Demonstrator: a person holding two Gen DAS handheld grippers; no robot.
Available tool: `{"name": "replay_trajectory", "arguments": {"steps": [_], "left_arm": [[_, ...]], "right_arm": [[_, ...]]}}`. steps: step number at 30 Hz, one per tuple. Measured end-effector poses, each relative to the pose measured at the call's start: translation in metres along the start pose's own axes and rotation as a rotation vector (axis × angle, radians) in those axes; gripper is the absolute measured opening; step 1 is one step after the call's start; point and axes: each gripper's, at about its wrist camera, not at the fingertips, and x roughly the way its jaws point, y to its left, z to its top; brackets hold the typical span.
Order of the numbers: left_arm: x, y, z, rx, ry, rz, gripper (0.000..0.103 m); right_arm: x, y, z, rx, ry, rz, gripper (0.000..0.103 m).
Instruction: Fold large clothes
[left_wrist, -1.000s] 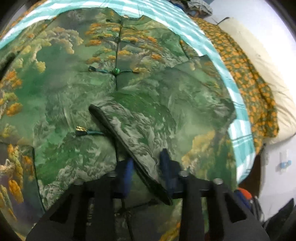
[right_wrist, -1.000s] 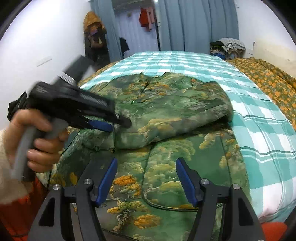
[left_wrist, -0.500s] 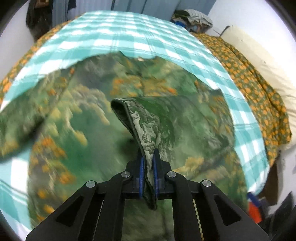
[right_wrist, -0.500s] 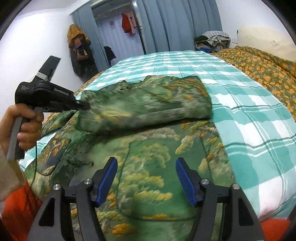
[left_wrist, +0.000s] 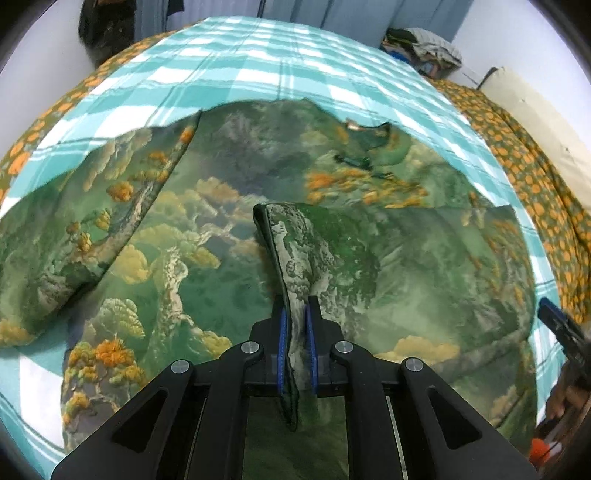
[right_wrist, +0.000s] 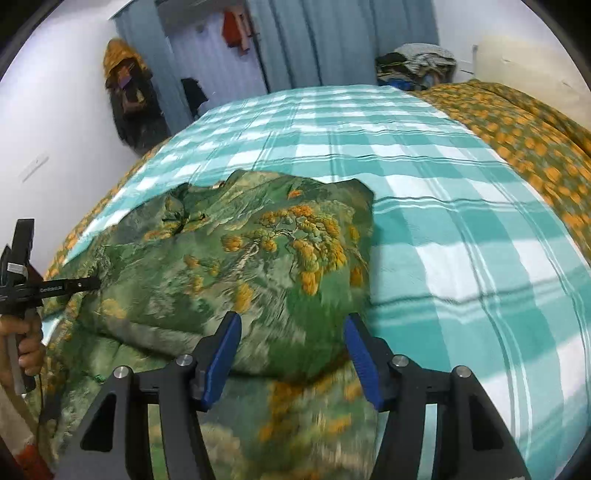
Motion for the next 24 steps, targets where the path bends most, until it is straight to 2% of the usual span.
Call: {"name": "replay_trajectory", "arguments": {"steps": [4,7,12,16,17,21,24], "left_arm": [[0.012,0.005,-0.004,0.009,0.009,0.005,0.01],[0.017,0.005,-0.008,0.044,0.007,0.011,0.01],[0.022,0.006,-0.016,0.069,-0.018,0.011,0.011],[0.024,0.009,-0.021,0.06,-0.038,0.0,0.013],[0.024,0.01,-0.022,0.058,-0.042,-0.001,0.013],[0.025,0.015,-0.023,0.042,-0.044,-0.02,0.014],[0.026,0.021,-0.025,0.029,-0.045,-0.038,0.014]], "right_arm": [[0.033,0.004,-0.004,-0.053,0.072,0.004,0.054],[0.061,0.001,-0.007,-0.077,0.205,0.01,0.054],[0.074,-0.003,0.02,-0.068,0.34,0.03,0.054],[0.082,-0.002,0.051,-0.089,0.308,-0.017,0.054],[0.091,-0.005,0.061,-0.069,0.306,-0.047,0.054],[0.122,-0.023,0.088,0.048,0.327,-0.075,0.054],[0.124,-0.036,0.11,0.117,0.243,-0.099,0.054]]}}
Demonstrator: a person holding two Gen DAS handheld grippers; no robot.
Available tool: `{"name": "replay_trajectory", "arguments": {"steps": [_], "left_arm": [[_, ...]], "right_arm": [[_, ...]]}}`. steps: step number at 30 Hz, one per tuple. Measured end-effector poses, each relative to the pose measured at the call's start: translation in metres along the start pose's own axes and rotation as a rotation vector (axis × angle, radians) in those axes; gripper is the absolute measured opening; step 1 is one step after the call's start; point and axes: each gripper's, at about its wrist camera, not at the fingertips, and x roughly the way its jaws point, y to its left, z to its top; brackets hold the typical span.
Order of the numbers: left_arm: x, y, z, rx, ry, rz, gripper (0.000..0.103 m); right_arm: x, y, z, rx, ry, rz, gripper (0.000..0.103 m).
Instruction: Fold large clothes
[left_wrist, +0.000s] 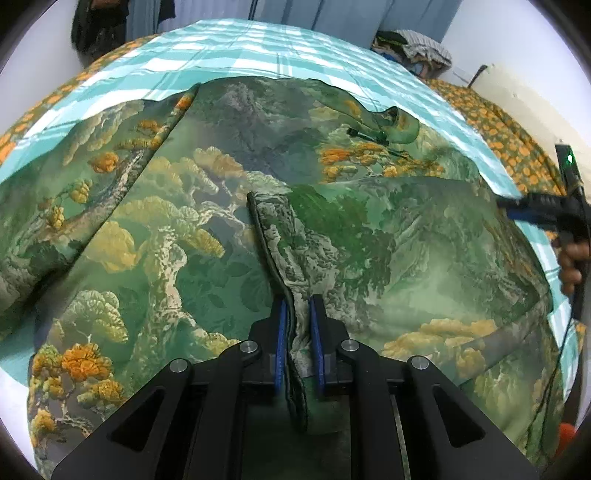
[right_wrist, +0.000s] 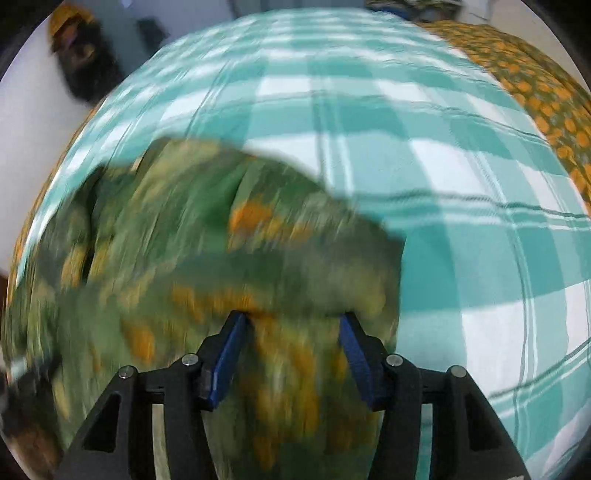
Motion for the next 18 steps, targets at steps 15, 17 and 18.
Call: {"name": "replay_trajectory", "arguments": {"steps": [15,17,18], "left_arm": [[-0.001,0.0,-0.001,0.001,-0.004,0.01,0.014],[-0.002,-0.002,0.0,-0.001,-0.005,0.017,0.014],[-0.006,-0.003,0.0,-0.003,-0.007,0.023,0.017]], "right_arm": [[-0.026,0.038,-0.084,-0.134,0.001,0.089,0.055],[-0.036,0.056,-0.111,-0.206,0.01,0.047,0.055],[-0.042,0.067,-0.119,-0.237,0.005,0.024,0.055]]}}
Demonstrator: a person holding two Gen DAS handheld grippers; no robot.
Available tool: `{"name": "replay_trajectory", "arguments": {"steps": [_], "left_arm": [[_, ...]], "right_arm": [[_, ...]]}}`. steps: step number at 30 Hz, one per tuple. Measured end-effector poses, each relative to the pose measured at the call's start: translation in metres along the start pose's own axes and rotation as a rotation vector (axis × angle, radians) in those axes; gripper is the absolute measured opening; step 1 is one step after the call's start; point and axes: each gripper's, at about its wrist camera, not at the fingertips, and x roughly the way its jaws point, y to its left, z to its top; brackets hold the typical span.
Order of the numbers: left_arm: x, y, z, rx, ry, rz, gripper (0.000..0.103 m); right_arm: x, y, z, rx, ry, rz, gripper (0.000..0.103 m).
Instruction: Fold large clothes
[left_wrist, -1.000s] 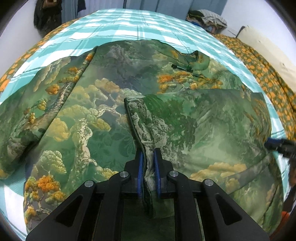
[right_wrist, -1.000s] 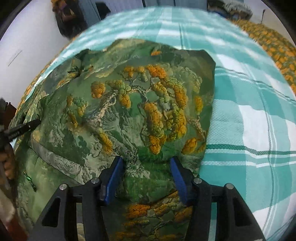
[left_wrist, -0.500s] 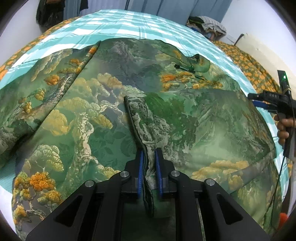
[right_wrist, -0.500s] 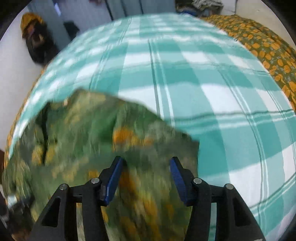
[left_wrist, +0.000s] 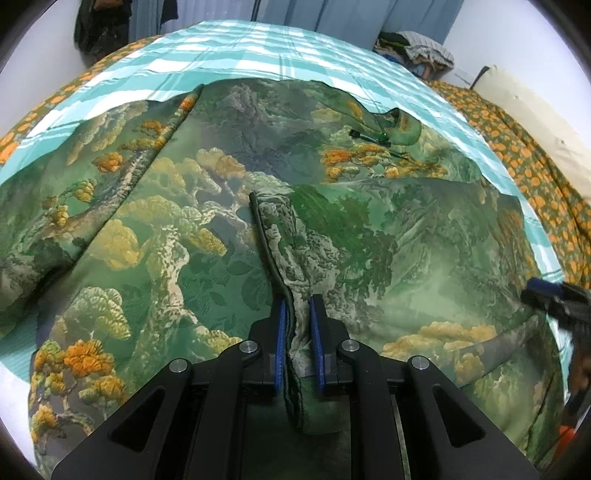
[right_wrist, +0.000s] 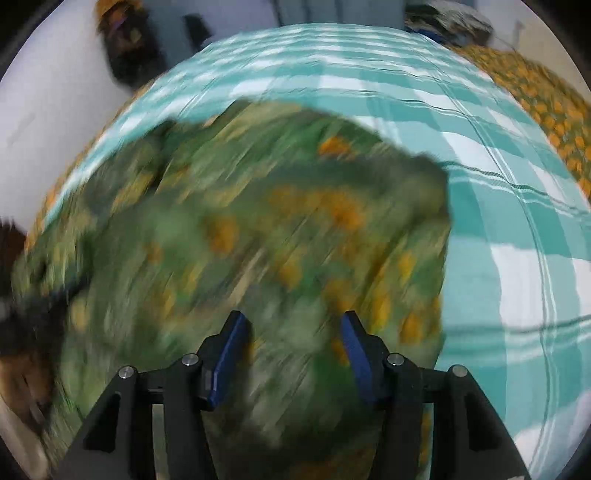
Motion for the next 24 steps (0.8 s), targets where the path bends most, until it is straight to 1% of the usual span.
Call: {"name": "replay_trajectory", "arguments": {"steps": [2,4,6,7,8,9,10,11,12,13,14,16,18,20,21,24], "left_arm": [[-0.006,-0.001,0.0,-0.007,-0.004,0.013,0.024],[-0.014,0.001,-0.002,-0.025,-0.005,0.021,0.034],[-0.025,0.007,-0.005,-0.048,0.001,0.009,0.039],[-0.03,0.009,-0.006,-0.05,0.003,0.005,0.043],[-0.037,0.013,-0.008,-0.048,0.003,0.005,0.045],[-0.045,0.018,-0.009,-0.043,-0.002,0.015,0.052],[-0.052,0.022,-0.012,-0.038,-0.005,0.029,0.058],[-0.06,0.03,-0.013,-0.034,-0.008,0.046,0.06],[-0.066,0.037,-0.015,-0.032,-0.009,0.058,0.064],[-0.073,0.046,-0.016,-0.032,-0.009,0.072,0.068],[-0.08,0.054,-0.018,-0.034,-0.01,0.087,0.069],[-0.095,0.076,-0.023,-0.035,-0.02,0.127,0.078],[-0.104,0.09,-0.027,-0.034,-0.029,0.17,0.081],[-0.115,0.109,-0.032,-0.047,-0.033,0.215,0.082],[-0.119,0.118,-0.034,-0.062,-0.035,0.227,0.083],[-0.134,0.159,-0.04,-0.169,-0.052,0.245,0.086]], "right_arm": [[-0.012,0.021,0.0,-0.045,-0.023,-0.002,0.055],[-0.019,0.042,0.008,-0.074,-0.051,0.004,0.055],[-0.021,0.067,0.021,-0.08,-0.077,0.013,0.055],[-0.02,0.081,0.025,-0.083,-0.082,0.033,0.055],[-0.017,0.089,0.027,-0.09,-0.08,0.042,0.055],[-0.009,0.103,0.028,-0.109,-0.068,0.045,0.055],[0.002,0.116,0.027,-0.133,-0.038,0.044,0.055],[0.015,0.126,0.023,-0.149,0.001,0.038,0.055],[0.025,0.131,0.02,-0.154,0.026,0.023,0.056],[0.03,0.133,0.017,-0.148,0.025,-0.003,0.056],[0.029,0.134,0.017,-0.136,0.013,-0.007,0.056],[0.022,0.131,0.016,-0.107,-0.006,-0.003,0.056],[0.008,0.127,0.013,-0.081,-0.026,-0.004,0.057],[-0.007,0.125,0.006,-0.069,-0.049,-0.01,0.057],[-0.014,0.125,0.003,-0.068,-0.065,-0.011,0.057],[-0.042,0.121,-0.016,-0.066,-0.128,-0.013,0.059]]}}
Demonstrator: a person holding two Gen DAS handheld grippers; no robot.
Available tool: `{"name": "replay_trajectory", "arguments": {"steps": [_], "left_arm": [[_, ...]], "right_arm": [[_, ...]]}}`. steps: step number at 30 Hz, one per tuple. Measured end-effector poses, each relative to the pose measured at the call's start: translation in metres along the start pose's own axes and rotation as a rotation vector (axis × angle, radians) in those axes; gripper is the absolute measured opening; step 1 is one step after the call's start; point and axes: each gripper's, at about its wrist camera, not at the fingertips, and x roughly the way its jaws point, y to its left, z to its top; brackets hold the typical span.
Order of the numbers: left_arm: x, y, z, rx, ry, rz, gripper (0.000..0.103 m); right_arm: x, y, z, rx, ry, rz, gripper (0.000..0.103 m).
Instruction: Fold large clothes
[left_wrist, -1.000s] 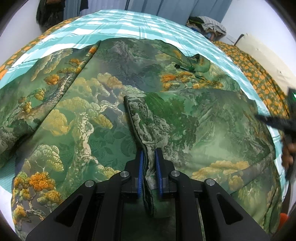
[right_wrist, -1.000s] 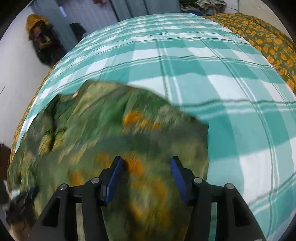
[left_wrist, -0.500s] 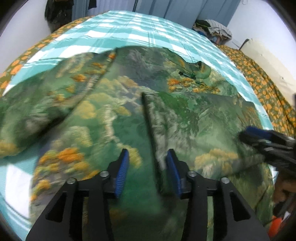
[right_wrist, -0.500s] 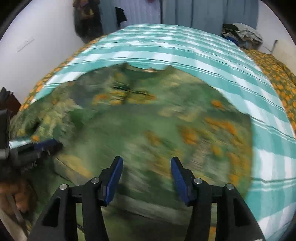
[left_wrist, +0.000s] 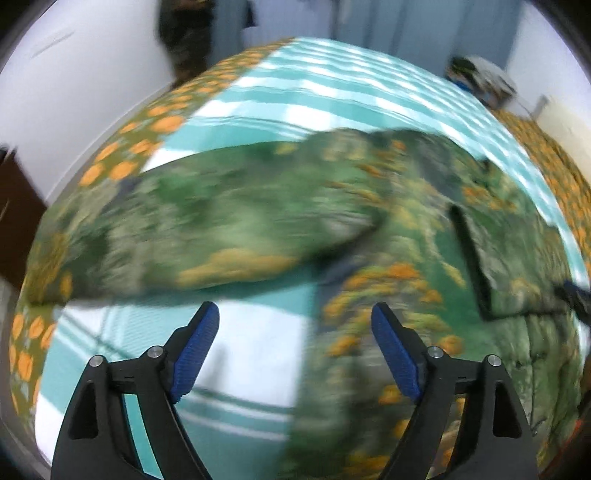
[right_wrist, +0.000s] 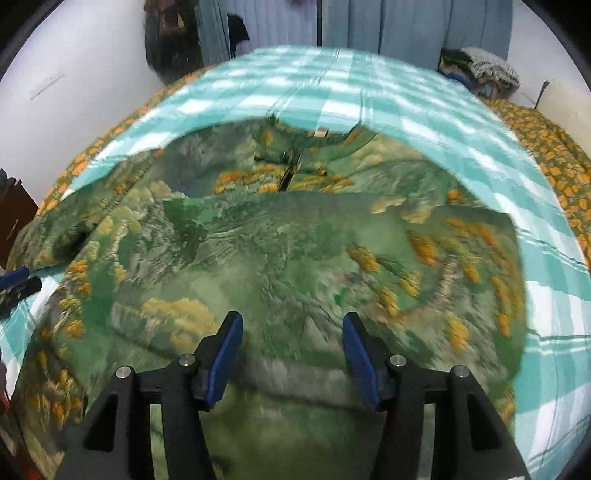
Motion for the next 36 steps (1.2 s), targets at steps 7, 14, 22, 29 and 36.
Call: {"name": "replay_trajectory", "arguments": {"steps": [7,14,22,29,36], "left_arm": [[0.013,0.101,0.006,-0.373,-0.024,-0.022,0.087],[0.051,0.187,0.0,-0.765,-0.038,-0.003,0.087],[0.043,0.199,0.014,-0.787,-0.152,-0.01,0.012],[-0.031,0.108,0.054,-0.319,-0.321,0.127,0.011],[-0.082,-0.054,0.05,0.235,-0.454,0.072,0.011]], "right_arm": [[-0.05,-0.008,-0.064,0.027,-0.065,-0.001,0.059],[-0.082,-0.002,-0.116,0.039,-0.069,0.011,0.059],[-0.079,0.003,-0.14,0.046,-0.036,0.004,0.059],[-0.083,0.005,-0.141,0.091,-0.073,0.021,0.059],[-0.086,-0.003,-0.147,0.118,-0.084,0.014,0.059]]}}
